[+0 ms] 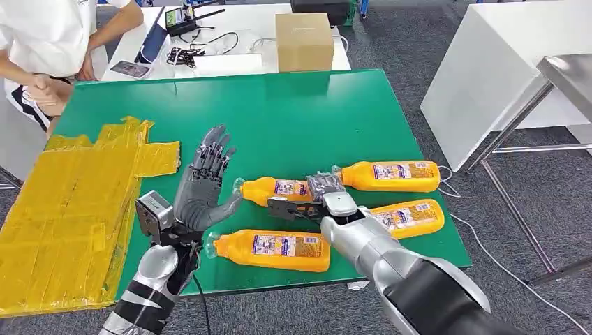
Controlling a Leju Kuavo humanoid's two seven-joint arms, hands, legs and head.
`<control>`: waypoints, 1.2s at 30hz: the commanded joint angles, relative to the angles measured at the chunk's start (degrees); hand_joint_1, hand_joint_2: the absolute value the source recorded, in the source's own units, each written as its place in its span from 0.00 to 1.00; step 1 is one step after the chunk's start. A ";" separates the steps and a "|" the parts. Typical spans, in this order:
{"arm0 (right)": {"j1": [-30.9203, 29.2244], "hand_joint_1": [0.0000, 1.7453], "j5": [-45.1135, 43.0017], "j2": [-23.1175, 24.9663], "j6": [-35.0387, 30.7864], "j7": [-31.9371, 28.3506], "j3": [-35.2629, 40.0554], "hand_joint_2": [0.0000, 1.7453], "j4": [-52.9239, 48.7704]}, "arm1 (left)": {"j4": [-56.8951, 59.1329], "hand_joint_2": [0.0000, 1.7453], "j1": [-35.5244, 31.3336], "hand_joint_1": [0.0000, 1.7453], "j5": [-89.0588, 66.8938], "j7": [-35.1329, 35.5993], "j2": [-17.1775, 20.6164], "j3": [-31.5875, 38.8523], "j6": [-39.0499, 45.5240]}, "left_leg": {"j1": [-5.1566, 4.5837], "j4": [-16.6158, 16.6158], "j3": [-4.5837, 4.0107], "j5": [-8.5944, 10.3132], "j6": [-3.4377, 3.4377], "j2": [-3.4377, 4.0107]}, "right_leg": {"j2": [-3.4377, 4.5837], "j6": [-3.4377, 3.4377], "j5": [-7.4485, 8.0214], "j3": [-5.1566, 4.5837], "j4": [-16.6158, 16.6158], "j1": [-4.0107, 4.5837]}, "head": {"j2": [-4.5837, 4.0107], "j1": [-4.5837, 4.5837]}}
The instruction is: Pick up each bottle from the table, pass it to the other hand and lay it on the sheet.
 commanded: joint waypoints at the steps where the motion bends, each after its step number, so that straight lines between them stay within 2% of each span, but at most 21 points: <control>1: 0.46 1.00 -0.29 -0.86 -3.22 -1.27 -2.21 1.00 2.28 | 3.00 1.00 -2.01 0.00 -0.02 0.34 0.85 -1.05 0.20 | 0.00 -0.06 0.18 -0.04 -0.04 -0.12 | -0.18 0.03 -0.08 0.23 -0.07 0.00 | 0.00 0.00; 2: 0.58 1.00 -0.40 -0.94 -4.92 -1.71 -2.62 1.00 1.96 | 2.84 1.00 -1.90 0.00 -0.04 0.32 0.92 -1.06 0.25 | 0.01 -0.05 0.10 -0.01 -0.03 -0.10 | -0.14 0.02 -0.05 0.14 -0.06 0.01 | 0.00 0.00; 5: 1.49 1.00 -2.87 -1.17 -17.26 -6.64 -6.66 1.00 -0.02 | 1.37 1.00 -0.86 0.00 -0.17 0.11 1.50 -0.97 0.72 | 0.00 -0.05 0.12 -0.02 -0.03 -0.08 | -0.12 0.02 -0.05 0.16 -0.06 0.00 | 0.00 0.00; 7: 2.97 1.00 -9.52 -0.80 -28.01 -16.39 -13.67 1.00 -2.61 | -0.79 1.00 0.67 0.00 -0.48 -0.32 2.32 -0.91 1.84 | -0.02 -0.07 0.21 -0.07 -0.06 -0.09 | -0.17 0.03 -0.11 0.26 -0.07 -0.01 | 0.00 0.00; 8: 3.39 1.00 -12.26 -0.54 -29.62 -20.33 -16.05 1.00 -3.38 | -1.62 1.00 1.23 0.00 -0.58 -0.41 2.72 -0.97 2.13 | -0.03 -0.03 0.01 -0.04 -0.04 -0.06 | -0.10 0.02 -0.06 0.07 -0.01 -0.02 | 0.00 0.00; 10: 5.93 1.00 -24.01 1.27 -31.01 -34.40 -24.60 1.00 -8.98 | -4.05 1.00 3.14 0.00 -1.21 -1.16 3.86 -0.67 3.49 | -0.04 -0.07 -0.01 -0.09 -0.05 0.12 | 0.09 0.01 -0.05 0.02 -0.02 -0.02 | 0.00 0.00; 12: 8.78 1.00 -30.69 2.27 -29.69 -40.70 -27.95 1.00 -15.03 | -5.34 1.00 4.13 0.00 -1.31 -1.18 4.54 -0.51 3.97 | -0.02 -0.06 0.11 -0.17 -0.09 0.16 | 0.10 -0.01 -0.12 0.13 -0.02 0.00 | 0.00 0.00; 15: 10.71 1.00 -32.72 2.37 -28.56 -41.49 -28.15 1.00 -19.04 | -5.43 1.00 4.17 0.00 -1.50 -1.11 4.68 -0.60 4.25 | 0.01 -0.05 -0.03 -0.10 -0.07 0.03 | 0.01 0.00 -0.08 0.05 -0.02 0.02 | 0.00 0.00; 28: 10.83 1.00 -32.82 2.16 -28.38 -41.36 -28.07 1.00 -19.14 | -5.26 1.00 3.95 0.00 -1.53 -1.08 4.52 -0.67 4.32 | -0.02 -0.01 -0.16 -0.15 -0.09 -0.03 | -0.05 0.01 -0.15 -0.08 0.03 0.01 | 0.00 0.00; 29: 12.90 1.00 -39.52 3.04 -25.89 -45.77 -31.17 1.00 -23.29 | -5.19 1.00 3.76 0.00 -2.47 -0.93 4.76 -1.25 4.56 | -0.02 -0.02 -0.06 -0.19 -0.11 0.00 | -0.04 0.02 -0.18 0.01 0.02 0.01 | 0.00 0.00; 30: 13.70 1.00 -39.75 2.82 -25.63 -45.53 -30.74 1.00 -24.77 | -5.39 1.00 3.82 0.00 -2.54 -0.90 4.78 -1.36 4.62 | 0.00 -0.04 -0.24 -0.10 -0.09 -0.04 | -0.05 0.01 -0.10 -0.16 0.00 0.03 | 0.00 0.00; 31: 15.04 1.00 -39.97 2.56 -25.63 -44.43 -30.10 1.00 -27.42 | -5.60 1.00 3.90 0.00 -2.60 -0.81 4.83 -1.48 4.71 | -0.02 -0.05 -0.07 -0.18 -0.12 -0.07 | -0.10 0.01 -0.19 0.02 -0.01 0.02 | 0.00 0.00; 36: 23.80 1.00 -48.65 1.18 -23.24 -44.52 -29.28 1.00 -44.00 | -5.82 1.00 3.25 0.00 -4.17 0.76 5.86 -2.01 5.99 | 0.00 -0.06 -0.09 -0.18 -0.12 -0.22 | -0.26 0.01 -0.22 0.03 -0.03 0.03 | 0.00 0.00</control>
